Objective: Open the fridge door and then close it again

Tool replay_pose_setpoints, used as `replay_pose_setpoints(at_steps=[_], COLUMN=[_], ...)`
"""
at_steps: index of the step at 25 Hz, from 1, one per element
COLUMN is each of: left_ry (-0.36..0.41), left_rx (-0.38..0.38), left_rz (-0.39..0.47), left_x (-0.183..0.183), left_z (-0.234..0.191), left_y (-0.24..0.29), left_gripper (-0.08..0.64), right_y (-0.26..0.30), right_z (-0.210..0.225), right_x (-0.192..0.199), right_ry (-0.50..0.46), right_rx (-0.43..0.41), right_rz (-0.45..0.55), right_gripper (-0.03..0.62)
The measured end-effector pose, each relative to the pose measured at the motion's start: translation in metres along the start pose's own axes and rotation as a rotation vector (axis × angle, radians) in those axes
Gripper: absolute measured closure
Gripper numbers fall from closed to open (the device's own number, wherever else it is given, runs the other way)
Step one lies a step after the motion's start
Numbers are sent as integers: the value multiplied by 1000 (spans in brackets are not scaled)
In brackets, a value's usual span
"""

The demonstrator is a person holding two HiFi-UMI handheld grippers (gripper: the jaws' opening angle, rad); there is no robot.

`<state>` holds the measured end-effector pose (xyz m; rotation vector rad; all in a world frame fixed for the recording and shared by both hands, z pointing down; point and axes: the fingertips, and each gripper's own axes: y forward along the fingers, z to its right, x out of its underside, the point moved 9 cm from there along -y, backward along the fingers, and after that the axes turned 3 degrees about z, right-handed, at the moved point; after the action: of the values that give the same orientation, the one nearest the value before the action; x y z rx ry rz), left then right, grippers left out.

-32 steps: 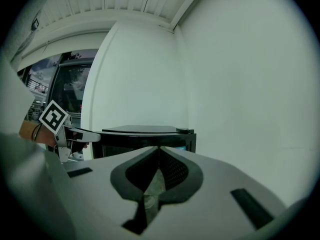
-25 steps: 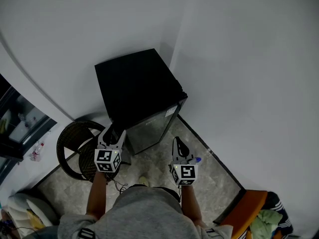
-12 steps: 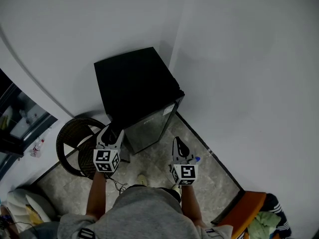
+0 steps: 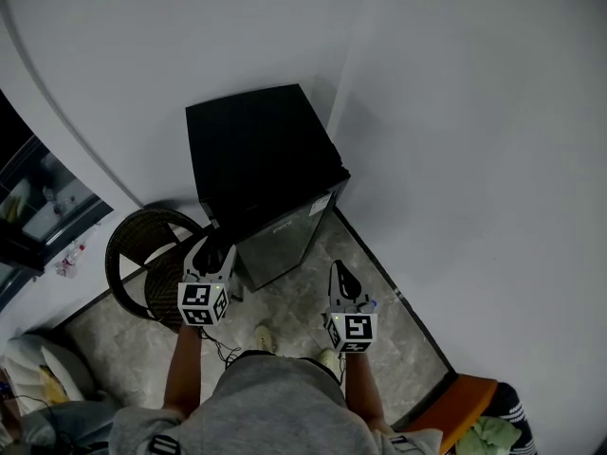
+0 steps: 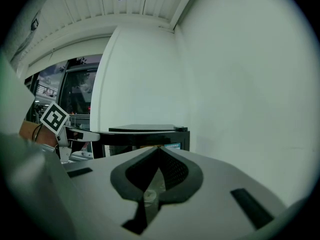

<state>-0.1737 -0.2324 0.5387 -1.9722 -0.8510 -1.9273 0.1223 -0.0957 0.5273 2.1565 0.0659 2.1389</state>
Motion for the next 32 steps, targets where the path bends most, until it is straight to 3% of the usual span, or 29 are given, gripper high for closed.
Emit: replay_pose_setpoints(at_steps=[32], left_ry=[0], left_rx=[-87], left_rz=[2], left_x=[17], left_z=[94], left_y=[-60], left_gripper=[364], right_y=[-64], right_z=[34], right_x=[7], right_ry=[9], right_rx=[-139], right_rz=[17], right_gripper=[568])
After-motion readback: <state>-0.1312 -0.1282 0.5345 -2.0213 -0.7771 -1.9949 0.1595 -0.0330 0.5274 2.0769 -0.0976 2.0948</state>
